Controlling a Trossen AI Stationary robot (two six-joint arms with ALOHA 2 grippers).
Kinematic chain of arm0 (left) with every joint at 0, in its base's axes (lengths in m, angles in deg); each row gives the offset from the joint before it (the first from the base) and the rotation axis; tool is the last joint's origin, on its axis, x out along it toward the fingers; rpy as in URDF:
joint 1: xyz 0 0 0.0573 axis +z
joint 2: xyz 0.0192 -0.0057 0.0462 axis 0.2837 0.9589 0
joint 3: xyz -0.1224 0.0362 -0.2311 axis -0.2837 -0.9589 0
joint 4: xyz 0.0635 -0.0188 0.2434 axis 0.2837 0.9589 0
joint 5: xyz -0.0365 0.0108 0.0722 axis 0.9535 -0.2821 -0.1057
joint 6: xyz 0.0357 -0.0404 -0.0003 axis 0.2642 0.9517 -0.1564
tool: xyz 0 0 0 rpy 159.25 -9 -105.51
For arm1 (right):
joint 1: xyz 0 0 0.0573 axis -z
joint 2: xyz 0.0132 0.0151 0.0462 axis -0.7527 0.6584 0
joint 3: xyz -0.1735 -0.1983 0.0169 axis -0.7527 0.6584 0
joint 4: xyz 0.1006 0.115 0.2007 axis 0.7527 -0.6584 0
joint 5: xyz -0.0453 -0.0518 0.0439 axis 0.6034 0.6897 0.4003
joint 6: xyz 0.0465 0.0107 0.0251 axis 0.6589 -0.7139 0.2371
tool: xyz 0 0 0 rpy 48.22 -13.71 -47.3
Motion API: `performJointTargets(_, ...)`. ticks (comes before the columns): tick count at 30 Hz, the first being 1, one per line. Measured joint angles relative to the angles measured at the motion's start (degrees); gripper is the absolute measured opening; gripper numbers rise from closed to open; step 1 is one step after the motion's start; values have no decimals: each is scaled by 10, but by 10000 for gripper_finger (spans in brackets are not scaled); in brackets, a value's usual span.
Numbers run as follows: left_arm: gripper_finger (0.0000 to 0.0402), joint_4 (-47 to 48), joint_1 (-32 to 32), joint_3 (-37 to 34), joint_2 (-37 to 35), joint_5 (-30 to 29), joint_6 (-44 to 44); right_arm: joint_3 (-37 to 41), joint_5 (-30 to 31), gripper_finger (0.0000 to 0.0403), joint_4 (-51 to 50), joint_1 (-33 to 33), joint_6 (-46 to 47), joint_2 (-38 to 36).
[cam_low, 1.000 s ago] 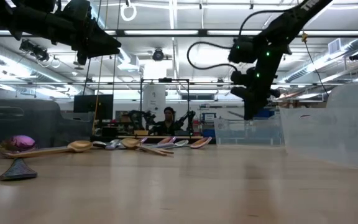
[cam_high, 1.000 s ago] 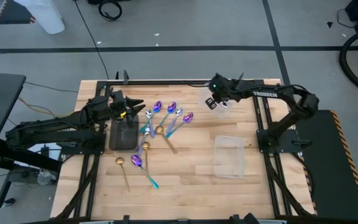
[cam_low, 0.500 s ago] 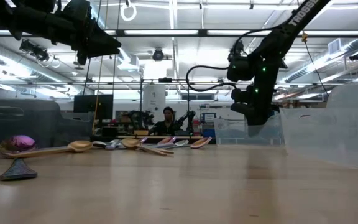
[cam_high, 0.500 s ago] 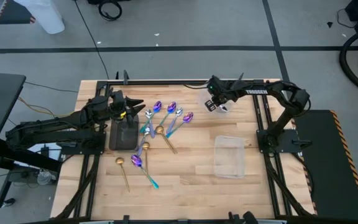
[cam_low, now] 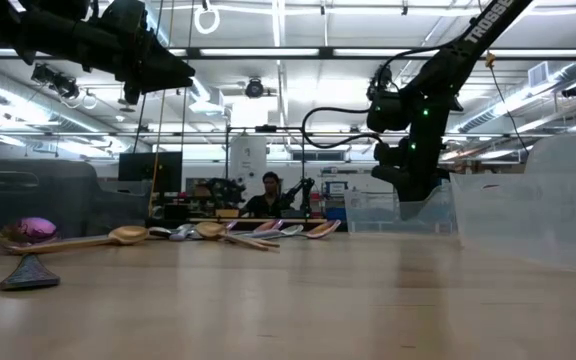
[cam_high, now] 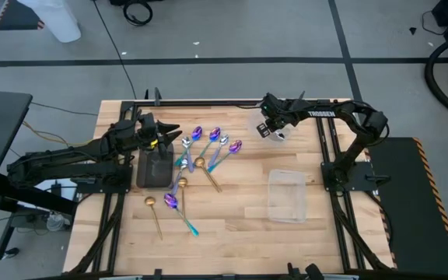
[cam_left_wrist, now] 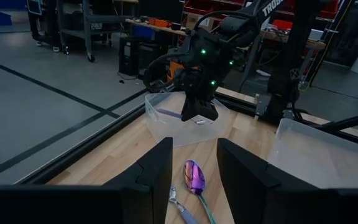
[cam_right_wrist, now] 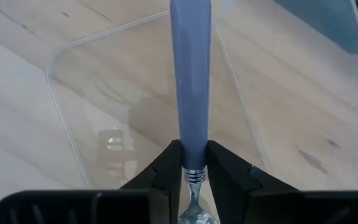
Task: Sort silverware by color (type)
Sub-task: Put the purple spoon into the top transparent bin, then put the blue spoon into the black bin
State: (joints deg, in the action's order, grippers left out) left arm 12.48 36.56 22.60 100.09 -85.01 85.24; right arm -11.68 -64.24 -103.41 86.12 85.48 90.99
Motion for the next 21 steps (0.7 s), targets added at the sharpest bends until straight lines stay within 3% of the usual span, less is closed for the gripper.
performJointTargets(13,135,0,0,0,0,0,0,-16,-29,147,-25,-7,-4,-23)
performJointTargets(18,134,0,0,0,0,0,0,-50,-22,151,-43,-42,-11,-36)
performJointTargets(21,135,0,0,0,0,0,-4,-76,11,151,-43,-78,-17,-41)
